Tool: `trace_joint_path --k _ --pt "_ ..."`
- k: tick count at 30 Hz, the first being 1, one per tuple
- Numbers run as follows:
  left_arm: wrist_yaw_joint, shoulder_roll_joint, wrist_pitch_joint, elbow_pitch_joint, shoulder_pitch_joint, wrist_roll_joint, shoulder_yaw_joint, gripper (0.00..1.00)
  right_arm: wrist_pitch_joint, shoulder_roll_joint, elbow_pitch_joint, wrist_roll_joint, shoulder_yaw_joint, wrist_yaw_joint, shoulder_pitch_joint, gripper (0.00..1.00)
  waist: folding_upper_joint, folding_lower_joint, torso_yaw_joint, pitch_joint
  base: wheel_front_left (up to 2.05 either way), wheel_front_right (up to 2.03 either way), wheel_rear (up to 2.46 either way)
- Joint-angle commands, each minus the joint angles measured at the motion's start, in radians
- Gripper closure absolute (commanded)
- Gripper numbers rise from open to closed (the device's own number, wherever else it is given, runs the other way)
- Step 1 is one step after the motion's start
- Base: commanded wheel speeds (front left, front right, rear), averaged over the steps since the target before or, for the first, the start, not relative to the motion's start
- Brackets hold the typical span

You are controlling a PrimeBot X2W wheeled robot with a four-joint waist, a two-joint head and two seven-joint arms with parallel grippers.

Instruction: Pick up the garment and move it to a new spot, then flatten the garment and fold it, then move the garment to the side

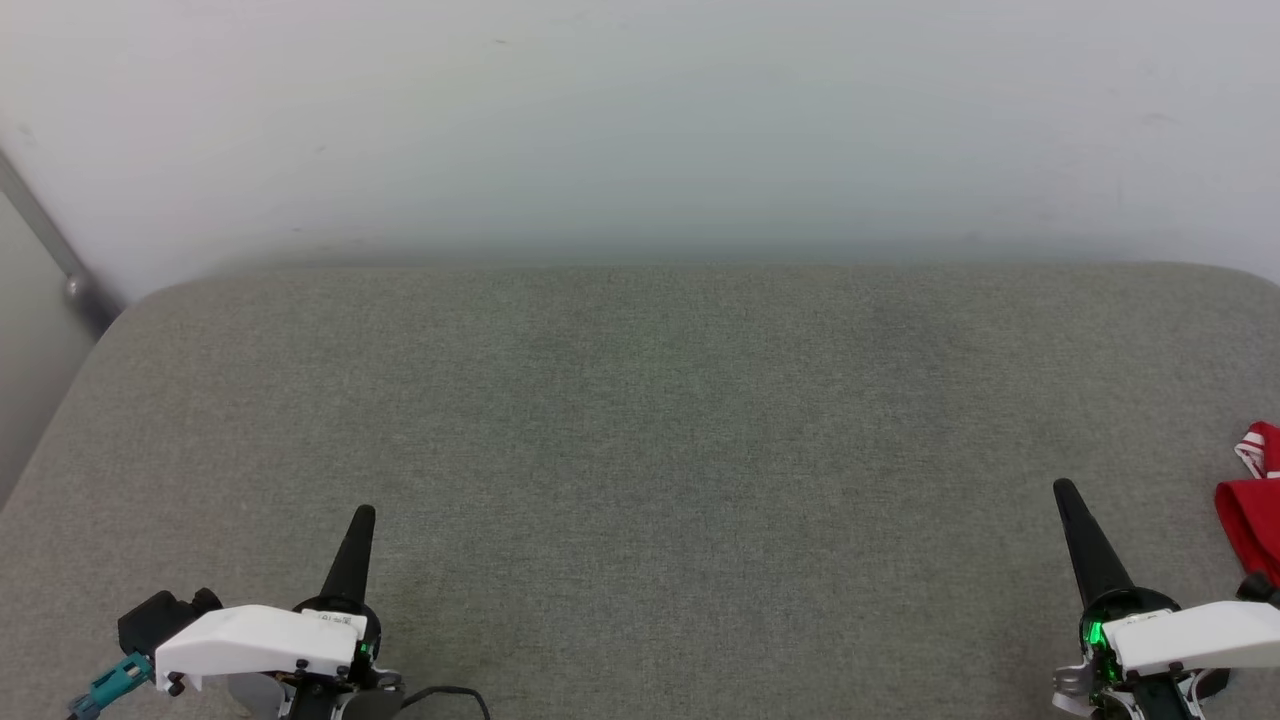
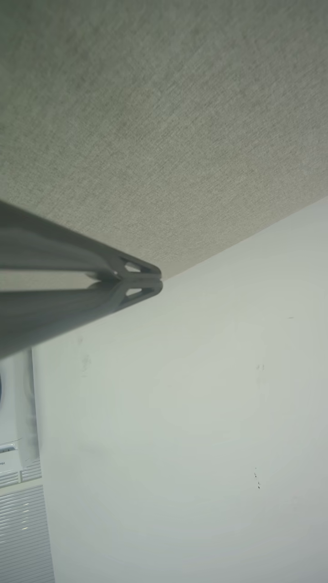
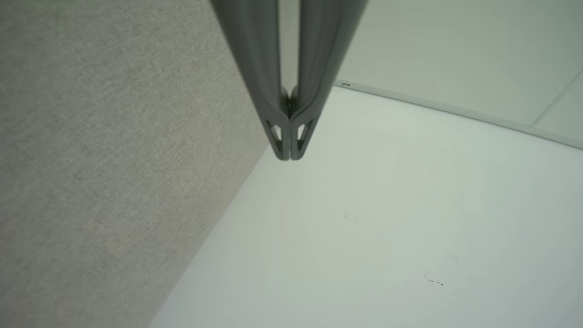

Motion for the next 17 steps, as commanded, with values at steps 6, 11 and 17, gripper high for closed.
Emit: trace_joint_path --k 6,11,17 --pt "-0.019 -0.012 0.018 0.000 -0.026 -0.050 0.026 1.00 0.006 0.002 0.014 0.069 -0.005 0.000 -0.036 1.00 0.0000 -0.0001 -0.001 0.004 0.00 0.00 0.00" --pt "-0.028 -0.022 0.029 0.003 -0.031 -0.082 0.041 1.00 0.007 0.002 0.026 0.112 -0.007 0.000 -0.046 1.00 0.0000 -0.0001 -0.002 0.008 0.00 0.00 0.00" --pt "-0.037 -0.030 0.040 0.007 -0.035 -0.112 0.055 1.00 0.010 0.003 0.037 0.153 -0.009 0.000 -0.053 1.00 0.0000 -0.0001 -0.003 0.011 0.00 0.00 0.00"
